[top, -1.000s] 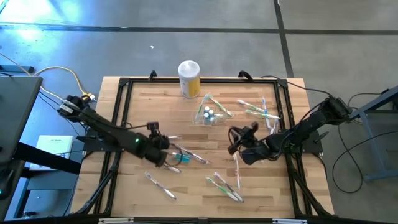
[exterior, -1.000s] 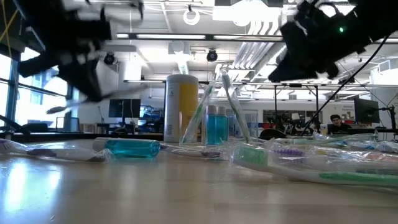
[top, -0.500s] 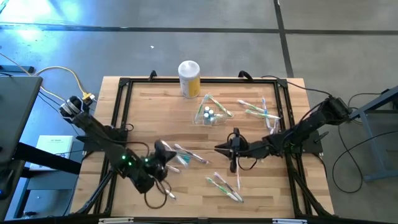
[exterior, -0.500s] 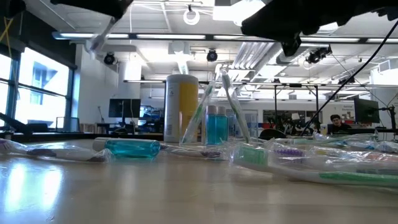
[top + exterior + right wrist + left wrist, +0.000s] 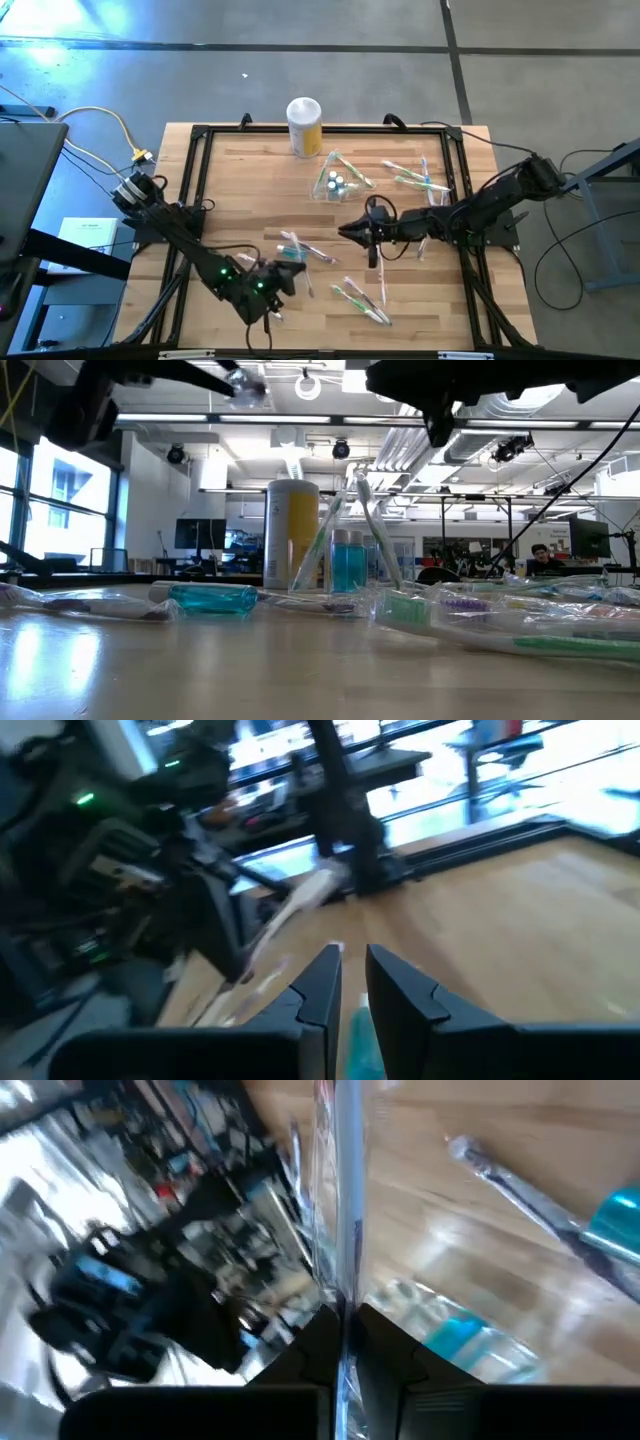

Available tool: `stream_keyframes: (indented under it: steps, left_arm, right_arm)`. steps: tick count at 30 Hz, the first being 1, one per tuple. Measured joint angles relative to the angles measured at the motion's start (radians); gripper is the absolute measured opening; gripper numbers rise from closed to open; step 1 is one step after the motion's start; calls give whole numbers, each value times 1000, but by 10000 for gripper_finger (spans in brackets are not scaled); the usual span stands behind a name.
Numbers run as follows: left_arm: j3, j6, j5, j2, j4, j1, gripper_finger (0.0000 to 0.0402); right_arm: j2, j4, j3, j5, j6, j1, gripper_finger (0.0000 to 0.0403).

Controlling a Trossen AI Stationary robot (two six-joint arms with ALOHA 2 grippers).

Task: Pick & Place toothbrushing station
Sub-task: Put the purple toothbrush into the transparent organizer

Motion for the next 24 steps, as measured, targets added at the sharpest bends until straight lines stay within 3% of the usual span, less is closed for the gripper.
stream_keyframes:
  steps: [3, 7, 12, 17, 24]
  left_arm:
    - [16, 84, 23, 19, 20, 7, 16]
    - [30, 107, 41, 18, 21, 15, 16]
    - [30, 121, 75, 18, 26, 40, 16]
    - [30, 128, 109, 18, 24, 60, 17]
    - [40, 122, 165, 18, 15, 84, 17]
  right_arm:
    - [25, 15, 0, -112, -1, -20, 43]
    - [65, 73, 1, -163, -25, -19, 60]
    - [122, 186, 8, -172, -44, -19, 122]
    - [170, 196, 46, -282, -3, -43, 195]
    - [264, 165, 111, -346, 162, -97, 244]
